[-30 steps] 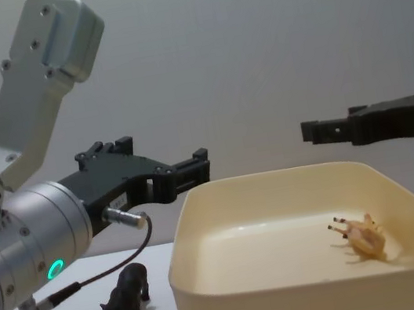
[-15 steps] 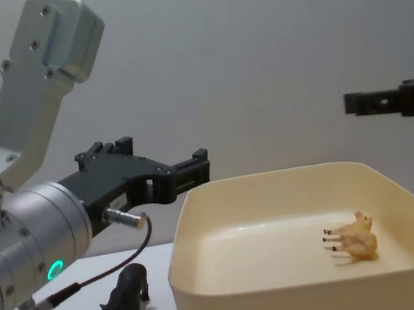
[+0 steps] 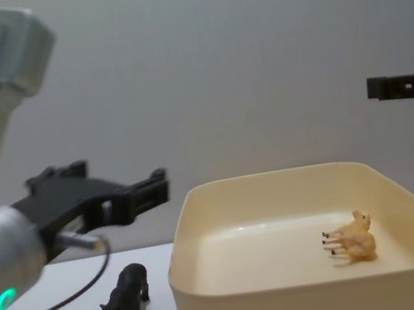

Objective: Pick up the toy alternately with two hands and place it into the central storage box.

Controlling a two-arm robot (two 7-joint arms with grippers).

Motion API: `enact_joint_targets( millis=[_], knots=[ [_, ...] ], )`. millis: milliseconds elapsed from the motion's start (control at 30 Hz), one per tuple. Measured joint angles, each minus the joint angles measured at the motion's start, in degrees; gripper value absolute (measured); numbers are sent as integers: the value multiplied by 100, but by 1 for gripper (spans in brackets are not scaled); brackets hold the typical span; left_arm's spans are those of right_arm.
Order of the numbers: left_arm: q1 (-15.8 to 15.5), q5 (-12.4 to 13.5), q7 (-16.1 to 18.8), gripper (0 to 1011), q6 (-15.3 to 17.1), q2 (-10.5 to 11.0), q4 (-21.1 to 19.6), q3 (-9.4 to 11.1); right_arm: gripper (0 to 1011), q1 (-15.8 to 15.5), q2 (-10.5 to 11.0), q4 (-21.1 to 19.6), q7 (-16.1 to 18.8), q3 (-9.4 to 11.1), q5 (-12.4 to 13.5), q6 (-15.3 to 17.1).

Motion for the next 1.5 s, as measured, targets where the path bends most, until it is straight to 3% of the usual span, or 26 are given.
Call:
enact_joint_targets(
  millis=[267,533,767,900,1133,1500],
  knots=[
    [502,-516,381,1001,188,446,-435,-150,1001,-33,34,-48,-25,31,44,0],
    [757,-922,174,1001,216,766,-537,-283,1001,-52,53,-74,-39,46,74,0],
    [825,-1166,-366,1001,185,953,-443,-384,1001,-61,60,-86,-46,53,84,0],
    [761,-1251,-851,1001,157,1021,-238,-448,1001,-62,62,-90,-48,56,89,1],
    [494,-1268,-1693,1001,110,1001,264,-520,1001,-67,66,-95,-54,60,95,1],
    [21,-1219,-2519,1001,40,852,1138,-603,1001,-70,70,-100,-56,63,98,1]
  ],
)
